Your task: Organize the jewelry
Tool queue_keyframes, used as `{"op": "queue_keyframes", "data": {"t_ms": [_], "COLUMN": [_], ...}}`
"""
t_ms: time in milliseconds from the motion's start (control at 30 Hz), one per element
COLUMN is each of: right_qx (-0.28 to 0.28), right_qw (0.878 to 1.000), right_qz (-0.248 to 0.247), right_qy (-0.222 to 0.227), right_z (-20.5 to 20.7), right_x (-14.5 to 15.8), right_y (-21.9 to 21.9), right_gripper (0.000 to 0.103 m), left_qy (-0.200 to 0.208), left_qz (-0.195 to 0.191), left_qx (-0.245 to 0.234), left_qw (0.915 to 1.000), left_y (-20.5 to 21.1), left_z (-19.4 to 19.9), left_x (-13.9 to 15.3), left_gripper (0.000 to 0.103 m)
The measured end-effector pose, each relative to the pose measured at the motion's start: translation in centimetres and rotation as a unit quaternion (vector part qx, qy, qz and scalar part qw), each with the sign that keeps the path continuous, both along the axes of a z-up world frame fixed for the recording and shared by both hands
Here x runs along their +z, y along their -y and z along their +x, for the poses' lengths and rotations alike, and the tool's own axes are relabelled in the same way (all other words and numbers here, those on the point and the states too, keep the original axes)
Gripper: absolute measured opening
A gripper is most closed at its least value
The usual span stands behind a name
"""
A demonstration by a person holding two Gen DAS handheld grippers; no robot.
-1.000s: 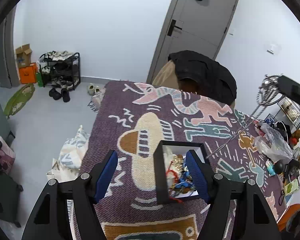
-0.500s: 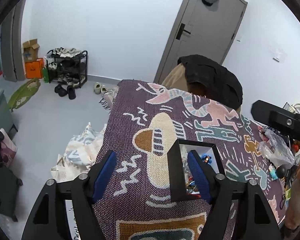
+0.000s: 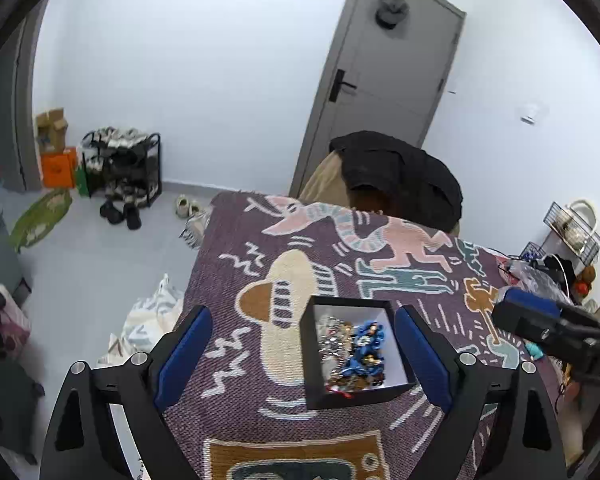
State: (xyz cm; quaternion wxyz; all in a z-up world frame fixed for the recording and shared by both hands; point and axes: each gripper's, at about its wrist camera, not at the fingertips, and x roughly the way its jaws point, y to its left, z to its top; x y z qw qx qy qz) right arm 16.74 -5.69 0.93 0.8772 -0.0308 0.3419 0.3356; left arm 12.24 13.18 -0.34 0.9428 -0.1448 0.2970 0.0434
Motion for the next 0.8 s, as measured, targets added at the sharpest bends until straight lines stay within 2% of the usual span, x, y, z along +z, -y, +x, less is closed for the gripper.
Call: {"op": "queue_keyframes", "data": {"t_ms": [300,333,400,533,600,800], "right_qx": [-0.062,-0.067,-0.079,-0.106,-0.113,-0.125], "right_qw": [0.998,0.997,0.996,0.994,0.993,0.992], "right_qz": [0.020,0.023,0.028,0.027,0.029,0.030], "right_qy": [-0.012,-0.012,-0.009,-0.004,0.002,0.016], "right_z": [-0.6,-0.6,-1.0,-1.8,-2.2,-3.4], "right_x": [-1.6,-1.6,-1.5,-1.5,-1.4,-1.7], "right_y": [6.5,7.2,8.4,10.3,10.9,12.3], "right_gripper": [0.076,0.077,0.089,0.093,0.103,0.103], "left_qy": [0.013,0.014,0.015,0.019,0.018,0.025], "left_qz": [0.040,0.042,0.049,0.065,0.074,0.077], "left_qx": [-0.028,-0.030,-0.031,-0.032,-0.034,-0.049], "left_qw": [0.9987,0.9986,0.9982,0.9972,0.9965,0.9955], "left_y": [4.5,4.9,5.7,7.2,8.0,9.4], "left_z": [-0.7,-0.9,-1.2,-2.0,-2.6,-3.7], "left_x": [1.2,1.3,1.6,2.2,2.4,2.2], "left_gripper": [0.098,0.099,0.100,0.100,0.103,0.103]}}
